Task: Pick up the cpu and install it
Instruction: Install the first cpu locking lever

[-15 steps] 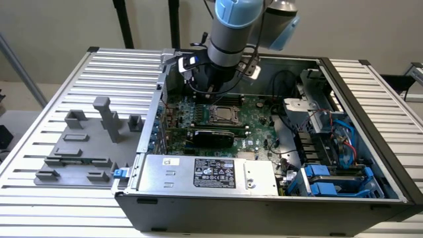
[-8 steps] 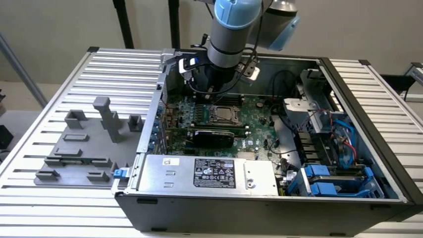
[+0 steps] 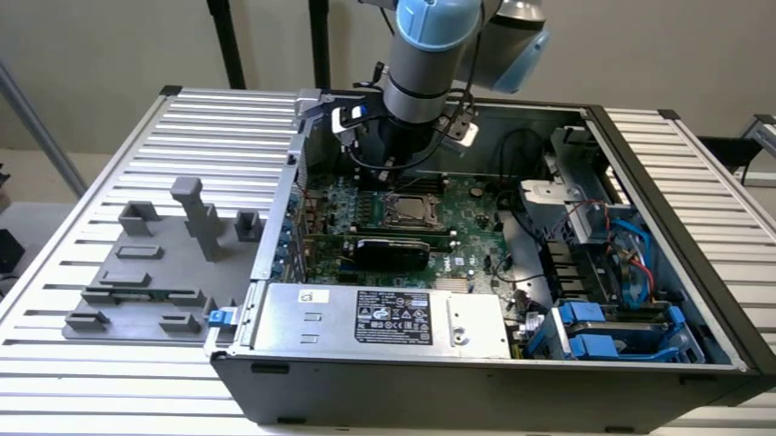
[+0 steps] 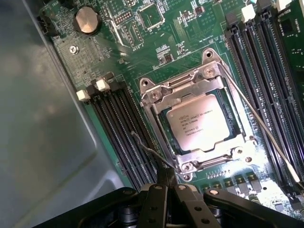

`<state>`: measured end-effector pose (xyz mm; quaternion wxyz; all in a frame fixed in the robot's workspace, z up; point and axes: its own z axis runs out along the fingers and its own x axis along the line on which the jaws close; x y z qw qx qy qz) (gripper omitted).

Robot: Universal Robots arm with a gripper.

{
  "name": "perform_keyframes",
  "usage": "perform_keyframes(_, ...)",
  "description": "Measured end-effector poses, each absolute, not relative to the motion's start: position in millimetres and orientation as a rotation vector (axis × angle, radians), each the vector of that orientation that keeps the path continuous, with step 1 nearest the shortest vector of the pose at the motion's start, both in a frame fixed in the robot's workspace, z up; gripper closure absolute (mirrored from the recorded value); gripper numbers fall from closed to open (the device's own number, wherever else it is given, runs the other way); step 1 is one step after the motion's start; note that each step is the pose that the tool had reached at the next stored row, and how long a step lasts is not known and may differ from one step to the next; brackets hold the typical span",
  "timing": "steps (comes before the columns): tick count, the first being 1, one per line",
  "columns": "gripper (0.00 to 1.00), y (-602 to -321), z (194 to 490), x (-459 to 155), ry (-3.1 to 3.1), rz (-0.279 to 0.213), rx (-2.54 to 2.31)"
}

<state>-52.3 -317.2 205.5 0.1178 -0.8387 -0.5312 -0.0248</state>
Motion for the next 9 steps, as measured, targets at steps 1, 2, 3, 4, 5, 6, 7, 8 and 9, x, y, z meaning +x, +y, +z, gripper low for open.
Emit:
perform_keyframes(1,0.89,-316.9,205.3,-50.9,-1.553,-0.071,-2.457)
perform_keyframes(2,0.89,-316.5,205.2,-49.3,-1.551,-0.07,-2.46)
perform_keyframes(3,0.89,-316.2,205.0,-47.7,-1.55,-0.069,-2.463)
perform_keyframes(4,0.89,-316.0,204.7,-46.4,-1.549,-0.068,-2.466)
perform_keyframes(5,0.89,-315.8,204.4,-45.9,-1.546,-0.067,-2.469)
perform_keyframes(6,0.89,-315.5,204.0,-45.7,-1.543,-0.066,-2.472)
perform_keyframes(7,0.89,-315.1,203.7,-45.6,-1.539,-0.066,-2.476)
perform_keyframes(8,0.89,-314.5,203.3,-45.5,-1.535,-0.066,-2.479)
perform_keyframes(9,0.89,-313.9,202.9,-45.3,-1.531,-0.066,-2.482)
